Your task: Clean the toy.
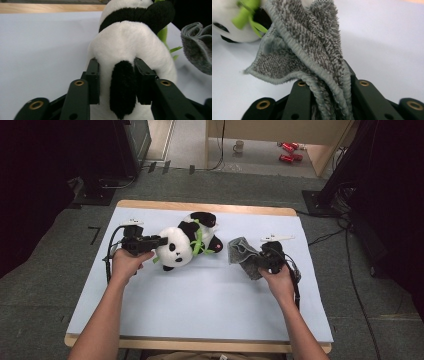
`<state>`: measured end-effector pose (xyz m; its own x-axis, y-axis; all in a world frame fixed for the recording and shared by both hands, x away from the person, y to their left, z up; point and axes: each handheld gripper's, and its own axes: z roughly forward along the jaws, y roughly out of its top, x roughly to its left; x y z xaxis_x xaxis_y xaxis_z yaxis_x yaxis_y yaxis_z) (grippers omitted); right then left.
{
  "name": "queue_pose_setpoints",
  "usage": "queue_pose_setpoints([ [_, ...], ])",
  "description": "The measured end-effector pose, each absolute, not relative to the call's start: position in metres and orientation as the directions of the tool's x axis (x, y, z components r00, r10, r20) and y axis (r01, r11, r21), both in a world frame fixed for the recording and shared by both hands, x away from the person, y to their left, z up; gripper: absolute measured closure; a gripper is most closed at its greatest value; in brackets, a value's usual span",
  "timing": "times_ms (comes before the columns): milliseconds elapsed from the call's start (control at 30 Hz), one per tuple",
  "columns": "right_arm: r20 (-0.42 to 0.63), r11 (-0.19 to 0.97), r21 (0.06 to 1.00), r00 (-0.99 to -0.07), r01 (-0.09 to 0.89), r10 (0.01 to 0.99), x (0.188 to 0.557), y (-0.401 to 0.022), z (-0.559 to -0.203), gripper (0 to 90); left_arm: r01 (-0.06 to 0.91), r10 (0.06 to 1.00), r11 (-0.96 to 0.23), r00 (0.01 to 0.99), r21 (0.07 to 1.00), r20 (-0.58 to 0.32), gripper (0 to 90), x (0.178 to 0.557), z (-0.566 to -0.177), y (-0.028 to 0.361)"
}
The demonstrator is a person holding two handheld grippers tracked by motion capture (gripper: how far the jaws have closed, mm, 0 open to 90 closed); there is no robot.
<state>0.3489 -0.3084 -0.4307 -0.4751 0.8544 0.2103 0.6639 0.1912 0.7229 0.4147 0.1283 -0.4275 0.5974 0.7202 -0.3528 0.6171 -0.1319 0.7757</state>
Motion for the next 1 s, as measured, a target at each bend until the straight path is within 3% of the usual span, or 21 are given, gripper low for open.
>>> queue_pose_setpoints([
  [267, 0.216, 0.193, 0.677, -0.442, 0.711, 0.871, 0.357, -0.323, -0.452, 72.1, 0.633, 0.696, -0.054, 0.579, 0.773, -0.425, 39.7, 0.423, -0.437, 0.147],
  [567, 0.199, 0.199, 0.676, -0.436, 0.71, 0.877, 0.359, -0.325, -0.456, 67.9, 0.606, 0.724, -0.039, 0.565, 0.795, -0.395, 39.4, 0.418, -0.43, 0.157],
  [1000, 0.146, 0.211, 0.657, -0.397, 0.724, 0.906, 0.368, -0.33, -0.476, 61.2, 0.647, 0.724, -0.094, 0.566, 0.756, -0.394, 37.3, 0.415, -0.44, 0.166],
])
